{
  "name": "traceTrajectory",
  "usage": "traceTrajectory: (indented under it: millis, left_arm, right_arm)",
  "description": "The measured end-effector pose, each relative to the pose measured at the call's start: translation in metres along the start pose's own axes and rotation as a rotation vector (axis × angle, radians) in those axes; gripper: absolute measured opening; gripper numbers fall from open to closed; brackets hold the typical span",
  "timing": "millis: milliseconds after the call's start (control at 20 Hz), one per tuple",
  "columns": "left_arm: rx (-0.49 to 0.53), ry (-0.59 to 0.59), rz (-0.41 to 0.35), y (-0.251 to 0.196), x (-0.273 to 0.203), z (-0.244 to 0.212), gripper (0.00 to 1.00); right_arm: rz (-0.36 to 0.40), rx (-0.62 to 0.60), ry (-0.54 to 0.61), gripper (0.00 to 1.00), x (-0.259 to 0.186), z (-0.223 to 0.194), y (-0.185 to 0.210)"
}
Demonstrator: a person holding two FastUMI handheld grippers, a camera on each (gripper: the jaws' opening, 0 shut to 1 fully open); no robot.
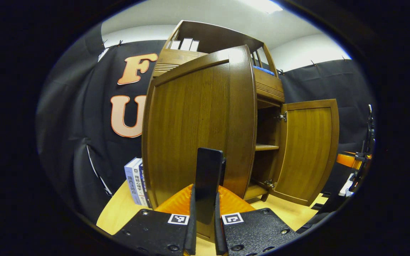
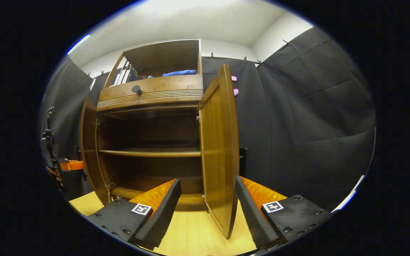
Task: Open the right door of the double-door shoe cabinet with the right hand, and open the left door with the left hand.
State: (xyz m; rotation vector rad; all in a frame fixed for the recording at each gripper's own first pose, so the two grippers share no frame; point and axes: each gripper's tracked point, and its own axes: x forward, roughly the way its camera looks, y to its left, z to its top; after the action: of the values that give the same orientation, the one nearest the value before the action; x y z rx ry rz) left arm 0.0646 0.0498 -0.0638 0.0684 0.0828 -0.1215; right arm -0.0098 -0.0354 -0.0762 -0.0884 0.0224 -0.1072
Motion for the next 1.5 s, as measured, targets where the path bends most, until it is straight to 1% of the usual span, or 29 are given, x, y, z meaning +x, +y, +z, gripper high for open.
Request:
traceTrajectory:
  millis: [200, 350, 400, 500, 550, 600, 650, 850, 950, 1000, 1050, 1100, 1150, 1250, 1400, 1500]
  left_arm:
    - [0.003, -0.014, 0.053, 0.028, -0.022, 0.002, 0.18]
    - [0.031, -0.028, 0.119, 0.053, -0.037, 0.004, 0.12]
    - [0.033, -0.033, 0.134, 0.061, -0.04, 0.005, 0.12]
    - [0.024, -0.038, 0.154, 0.075, -0.045, 0.005, 0.07]
    - [0.021, -0.038, 0.162, 0.08, -0.047, 0.005, 0.07]
    - [0.021, -0.038, 0.169, 0.085, -0.049, 0.005, 0.07]
    - [0.021, -0.038, 0.174, 0.088, -0.052, 0.006, 0.06]
    - [0.018, -0.037, 0.176, 0.097, -0.057, 0.007, 0.06]
    - [0.008, -0.04, 0.159, 0.097, -0.06, 0.006, 0.08]
    - [0.002, -0.041, 0.153, 0.097, -0.062, 0.006, 0.05]
    - [-0.001, -0.04, 0.149, 0.098, -0.063, 0.006, 0.05]
    - [-0.003, -0.039, 0.146, 0.098, -0.065, 0.006, 0.08]
    - [-0.002, -0.037, 0.145, 0.098, -0.066, 0.006, 0.08]
    - [-0.001, -0.034, 0.143, 0.098, -0.066, 0.005, 0.05]
    - [0.004, -0.032, 0.153, 0.102, -0.069, 0.004, 0.07]
    - [0.004, -0.029, 0.165, 0.106, -0.073, 0.003, 0.06]
  right_arm:
    - [0.02, -0.005, -0.013, 0.98, -0.002, 0.003, 0.013]
    - [0.023, -0.021, -0.027, 0.98, -0.001, 0.006, 0.02]
    - [0.025, -0.024, -0.029, 0.98, -0.001, 0.007, 0.023]
    - [0.036, -0.021, -0.029, 0.98, -0.001, 0.006, 0.031]
    - [0.042, -0.018, -0.027, 0.98, -0.002, 0.006, 0.035]
    - [0.046, -0.018, -0.027, 0.94, -0.001, 0.007, 0.039]
    - [0.048, -0.021, -0.028, 0.98, -0.001, 0.007, 0.042]
    - [0.059, -0.035, -0.029, 0.98, -0.003, 0.007, 0.054]
    - [0.063, -0.041, -0.034, 0.98, -0.003, 0.008, 0.057]
    - [0.067, -0.042, -0.036, 0.98, -0.003, 0.009, 0.06]
    - [0.07, -0.041, -0.037, 0.98, -0.003, 0.009, 0.062]
    - [0.072, -0.041, -0.037, 0.93, -0.002, 0.009, 0.063]
    - [0.073, -0.041, -0.035, 0.93, -0.002, 0.009, 0.064]
    - [0.076, -0.039, -0.031, 0.93, -0.001, 0.006, 0.066]
    - [0.08, -0.034, -0.024, 0.94, -0.001, 0.004, 0.067]
    - [0.079, -0.035, -0.023, 0.98, -0.002, 0.004, 0.067]
